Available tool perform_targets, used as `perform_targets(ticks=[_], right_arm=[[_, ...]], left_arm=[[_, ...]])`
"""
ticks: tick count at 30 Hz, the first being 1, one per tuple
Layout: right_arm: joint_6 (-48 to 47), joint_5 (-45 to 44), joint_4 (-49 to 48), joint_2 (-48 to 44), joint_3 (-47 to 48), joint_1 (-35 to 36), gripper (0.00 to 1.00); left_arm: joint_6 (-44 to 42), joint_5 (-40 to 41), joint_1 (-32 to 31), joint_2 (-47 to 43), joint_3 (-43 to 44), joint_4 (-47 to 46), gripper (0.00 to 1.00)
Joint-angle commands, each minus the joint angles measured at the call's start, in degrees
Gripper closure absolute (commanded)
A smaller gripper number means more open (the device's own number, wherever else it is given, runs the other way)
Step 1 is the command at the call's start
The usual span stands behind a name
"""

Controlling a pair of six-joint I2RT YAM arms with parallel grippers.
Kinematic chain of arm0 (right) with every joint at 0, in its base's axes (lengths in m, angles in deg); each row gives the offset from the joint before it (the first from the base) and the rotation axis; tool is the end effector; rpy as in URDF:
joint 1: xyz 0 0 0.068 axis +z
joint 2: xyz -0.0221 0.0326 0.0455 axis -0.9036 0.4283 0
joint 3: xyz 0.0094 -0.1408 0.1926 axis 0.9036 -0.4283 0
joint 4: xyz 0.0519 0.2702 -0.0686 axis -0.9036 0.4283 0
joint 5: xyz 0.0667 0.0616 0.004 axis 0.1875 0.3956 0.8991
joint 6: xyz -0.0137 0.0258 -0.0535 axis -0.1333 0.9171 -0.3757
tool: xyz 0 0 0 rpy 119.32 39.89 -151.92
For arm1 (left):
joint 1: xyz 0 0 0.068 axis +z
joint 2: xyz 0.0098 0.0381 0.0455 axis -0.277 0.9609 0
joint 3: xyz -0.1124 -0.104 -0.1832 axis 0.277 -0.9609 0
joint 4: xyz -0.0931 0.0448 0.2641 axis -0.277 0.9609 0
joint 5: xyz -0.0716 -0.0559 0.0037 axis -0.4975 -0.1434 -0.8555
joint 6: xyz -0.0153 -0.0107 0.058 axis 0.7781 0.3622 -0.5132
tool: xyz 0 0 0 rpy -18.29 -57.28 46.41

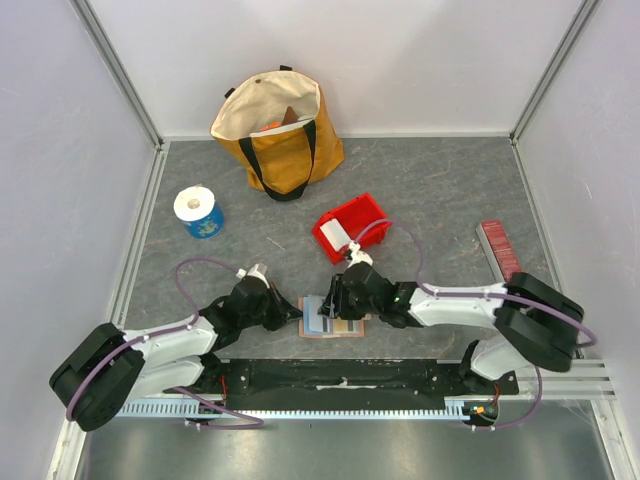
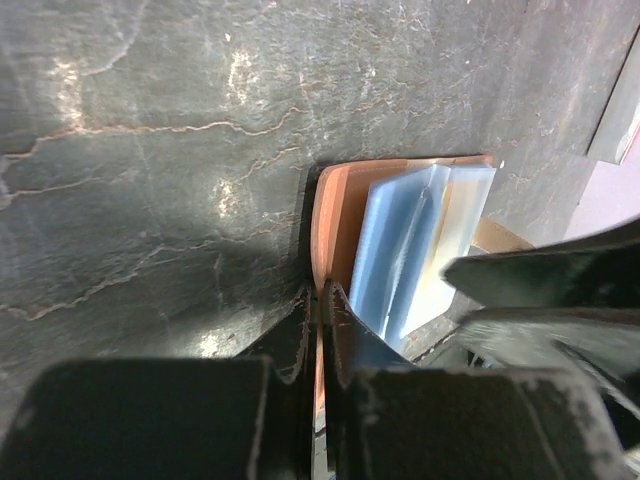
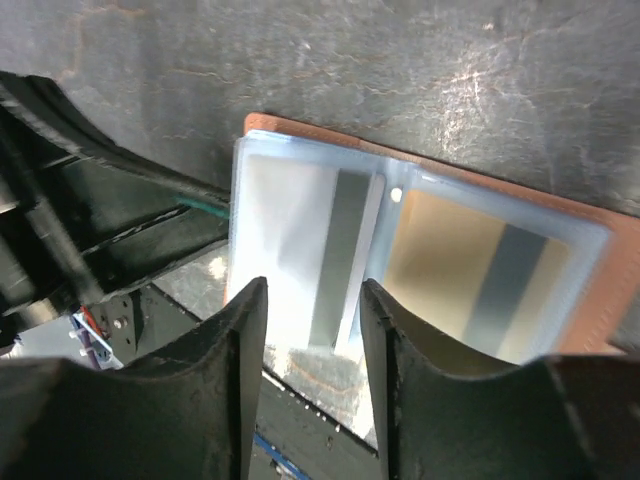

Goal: Put the credit cards into the card holder
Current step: Insert the credit card into the card holder, then close the card holder at the center of the board.

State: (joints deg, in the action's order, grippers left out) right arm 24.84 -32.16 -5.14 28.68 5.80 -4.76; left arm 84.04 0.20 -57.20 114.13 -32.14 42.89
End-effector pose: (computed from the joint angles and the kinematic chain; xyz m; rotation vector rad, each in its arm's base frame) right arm 0.1561 0.2673 0.0922 -0.0515 2.5499 0.9144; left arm 0.1546 -0.1427 0.0592 -0.5172 2.4864 -1.0525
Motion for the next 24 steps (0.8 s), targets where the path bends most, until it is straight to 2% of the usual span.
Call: perform_targets(ticks=[1, 5, 8, 24], right_arm=[[-3.1, -8.3, 8.7, -9.7, 1.4, 0.2, 0.49], [-2.4, -12.6, 11.8, -16.1, -2.4, -0.2, 0.43], [-1.4, -11.6, 12.3, -17.7, -4.0, -0.6, 0.40], [0.4, -7.8, 9.9, -10.2, -4.0, -0.7, 0.42]], left_arm=[[-1.3, 3.7, -0.1, -2.3, 1.4, 4.8, 0.98], [-1.5, 4.6, -0.1, -3.9, 1.4, 6.5, 0.98], [-1.0, 4.5, -0.1, -4.4, 0.9, 6.5, 0.98], [-1.3, 3.5, -0.1, -2.7, 1.6, 5.8, 0.98]])
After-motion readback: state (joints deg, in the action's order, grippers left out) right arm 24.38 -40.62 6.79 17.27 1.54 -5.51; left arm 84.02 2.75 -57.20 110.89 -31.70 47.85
